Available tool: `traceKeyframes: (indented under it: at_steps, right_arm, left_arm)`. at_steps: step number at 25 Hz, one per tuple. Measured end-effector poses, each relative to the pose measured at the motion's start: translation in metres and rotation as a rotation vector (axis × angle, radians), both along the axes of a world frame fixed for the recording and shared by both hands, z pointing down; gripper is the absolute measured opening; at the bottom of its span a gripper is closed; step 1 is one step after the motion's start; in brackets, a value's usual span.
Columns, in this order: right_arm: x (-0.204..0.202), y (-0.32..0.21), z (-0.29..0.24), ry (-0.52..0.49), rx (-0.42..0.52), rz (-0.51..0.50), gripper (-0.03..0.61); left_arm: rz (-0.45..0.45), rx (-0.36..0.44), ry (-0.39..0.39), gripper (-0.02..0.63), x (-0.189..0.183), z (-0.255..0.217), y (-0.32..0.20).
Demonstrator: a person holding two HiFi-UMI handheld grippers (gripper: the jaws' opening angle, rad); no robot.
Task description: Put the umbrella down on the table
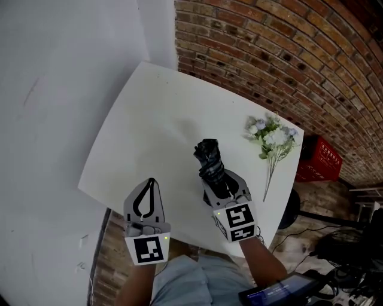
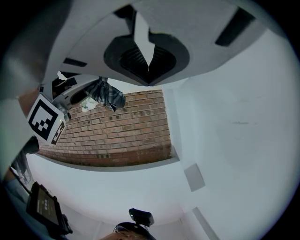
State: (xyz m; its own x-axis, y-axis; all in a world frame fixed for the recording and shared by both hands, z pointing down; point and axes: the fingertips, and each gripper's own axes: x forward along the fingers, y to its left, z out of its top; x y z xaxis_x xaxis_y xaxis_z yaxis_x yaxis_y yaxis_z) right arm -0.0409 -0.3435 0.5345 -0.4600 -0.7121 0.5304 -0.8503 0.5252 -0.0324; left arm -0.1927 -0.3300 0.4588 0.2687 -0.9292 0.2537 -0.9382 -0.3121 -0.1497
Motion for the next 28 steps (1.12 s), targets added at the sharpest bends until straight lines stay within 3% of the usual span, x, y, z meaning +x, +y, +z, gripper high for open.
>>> traceKeyframes:
  at_steps: [28]
  right_arm:
    - [-0.006, -0.005, 0.07, 0.092, -0.2, -0.011, 0.207]
  left_arm:
    - [-0.012, -0.029, -0.008, 0.009, -0.016, 0.013, -0.009]
